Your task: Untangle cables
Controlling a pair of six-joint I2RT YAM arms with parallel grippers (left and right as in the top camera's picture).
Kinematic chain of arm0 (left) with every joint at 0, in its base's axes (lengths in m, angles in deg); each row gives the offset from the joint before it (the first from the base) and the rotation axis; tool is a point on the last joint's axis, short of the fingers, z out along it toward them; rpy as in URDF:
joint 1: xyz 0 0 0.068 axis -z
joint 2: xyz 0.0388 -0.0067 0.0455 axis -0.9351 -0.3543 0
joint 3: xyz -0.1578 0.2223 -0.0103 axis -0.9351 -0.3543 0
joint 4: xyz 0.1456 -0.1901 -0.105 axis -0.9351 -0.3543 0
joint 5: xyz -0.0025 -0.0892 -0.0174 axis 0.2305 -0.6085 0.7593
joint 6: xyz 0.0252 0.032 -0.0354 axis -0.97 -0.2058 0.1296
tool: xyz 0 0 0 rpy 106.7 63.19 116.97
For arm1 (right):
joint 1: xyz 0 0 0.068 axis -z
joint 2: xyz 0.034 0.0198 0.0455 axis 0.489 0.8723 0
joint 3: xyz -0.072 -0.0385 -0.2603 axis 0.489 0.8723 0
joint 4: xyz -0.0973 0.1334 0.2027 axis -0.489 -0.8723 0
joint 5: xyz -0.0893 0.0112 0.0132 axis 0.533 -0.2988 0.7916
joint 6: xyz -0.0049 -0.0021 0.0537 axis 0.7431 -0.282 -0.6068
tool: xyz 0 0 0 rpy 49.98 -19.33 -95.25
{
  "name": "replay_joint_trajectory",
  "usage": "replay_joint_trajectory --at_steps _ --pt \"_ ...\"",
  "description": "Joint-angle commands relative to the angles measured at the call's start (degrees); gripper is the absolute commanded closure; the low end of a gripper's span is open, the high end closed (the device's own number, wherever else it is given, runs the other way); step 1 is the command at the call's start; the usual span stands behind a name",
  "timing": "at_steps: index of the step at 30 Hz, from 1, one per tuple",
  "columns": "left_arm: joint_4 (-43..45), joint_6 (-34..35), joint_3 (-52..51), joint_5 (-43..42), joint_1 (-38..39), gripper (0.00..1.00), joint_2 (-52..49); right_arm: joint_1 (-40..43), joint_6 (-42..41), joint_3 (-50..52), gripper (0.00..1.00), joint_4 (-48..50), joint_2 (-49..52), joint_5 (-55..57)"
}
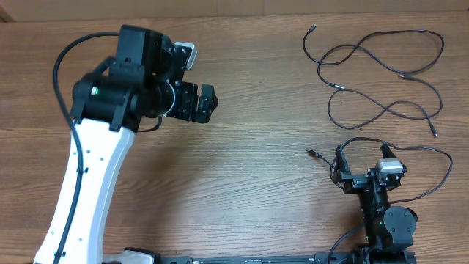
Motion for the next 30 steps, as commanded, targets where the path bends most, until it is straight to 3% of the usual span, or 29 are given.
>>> replay_joint_trajectory --at_steps 1,7,17,30 --pt "3.1 0.8 -5.6 0.8 -0.2 0.0 6.1 -0.3 -0.2 0.6 0.0 0.3 -0.7 0.6" --pt "11.6 0.8 -20.9 1.2 -2.4 0.0 15.3 -0.3 -0.2 0.6 0.0 0.3 -0.7 0.6" --pt "12.2 0.7 -35.1 2.3 -8.0 0.0 27.8 -0.3 -0.2 0.6 0.0 0.3 -0.7 0.6" --pt "30.8 -0.9 -53.4 2.2 -8.5 0.01 41.5 -0.3 -0.2 0.6 0.0 0.3 -0.7 0.6"
